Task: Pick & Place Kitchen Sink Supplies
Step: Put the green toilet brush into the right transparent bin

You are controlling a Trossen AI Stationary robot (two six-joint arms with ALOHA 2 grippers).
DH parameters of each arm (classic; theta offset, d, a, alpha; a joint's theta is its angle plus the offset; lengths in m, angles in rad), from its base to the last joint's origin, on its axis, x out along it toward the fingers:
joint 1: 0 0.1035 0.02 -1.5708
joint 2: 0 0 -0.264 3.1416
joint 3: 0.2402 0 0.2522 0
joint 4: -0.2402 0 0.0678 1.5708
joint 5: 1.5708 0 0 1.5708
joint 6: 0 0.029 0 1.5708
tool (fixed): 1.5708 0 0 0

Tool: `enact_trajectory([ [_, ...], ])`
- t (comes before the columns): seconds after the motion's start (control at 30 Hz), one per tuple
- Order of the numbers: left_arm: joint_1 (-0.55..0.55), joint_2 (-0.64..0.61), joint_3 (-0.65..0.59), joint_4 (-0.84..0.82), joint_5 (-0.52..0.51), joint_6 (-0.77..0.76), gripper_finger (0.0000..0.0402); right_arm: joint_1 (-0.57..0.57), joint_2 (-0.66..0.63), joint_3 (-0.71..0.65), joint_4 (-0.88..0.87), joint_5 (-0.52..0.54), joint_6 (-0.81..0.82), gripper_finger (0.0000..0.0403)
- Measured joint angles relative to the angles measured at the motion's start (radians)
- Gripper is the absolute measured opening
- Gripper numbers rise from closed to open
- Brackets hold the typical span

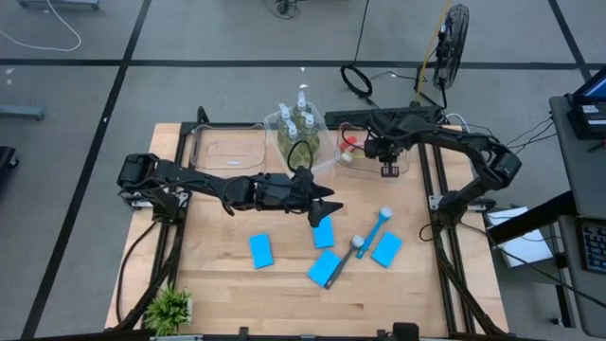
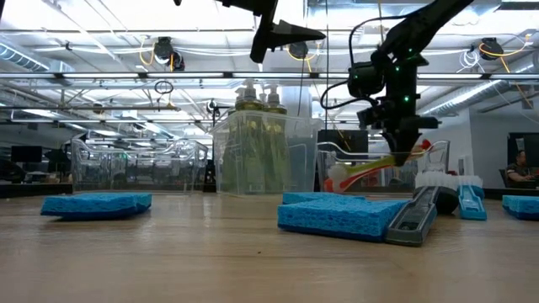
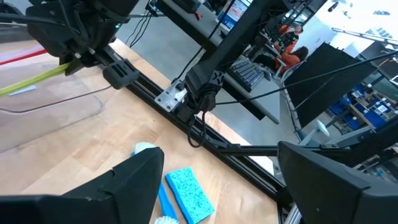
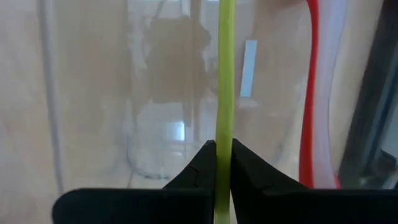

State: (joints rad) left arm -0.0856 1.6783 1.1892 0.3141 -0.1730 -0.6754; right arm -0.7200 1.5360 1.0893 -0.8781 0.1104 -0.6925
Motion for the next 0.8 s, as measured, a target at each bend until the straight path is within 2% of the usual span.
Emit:
enact_trajectory([
  [0.2, -0.001, 0.000, 0.000, 0.000, 0.000, 0.005, 0.0311, -0.022, 0.000, 0.000, 0.005, -0.013, -0.001, 0.0016],
  [0.33, -0.001, 0.000, 0.000, 0.000, 0.000, 0.008, 0.0318, -0.039, -0.001, -0.009, 0.016, -0.060, -0.002, 0.0017],
  [0.57, -0.009, 0.000, 0.000, 0.000, 0.000, 0.009, 0.0328, -0.040, 0.000, -0.062, 0.041, -0.060, 0.004, 0.0017],
  [0.8, -0.009, 0.000, 0.000, 0.000, 0.000, 0.008, 0.0314, -0.040, 0.000, -0.074, 0.063, -0.059, 0.022, 0.0029],
])
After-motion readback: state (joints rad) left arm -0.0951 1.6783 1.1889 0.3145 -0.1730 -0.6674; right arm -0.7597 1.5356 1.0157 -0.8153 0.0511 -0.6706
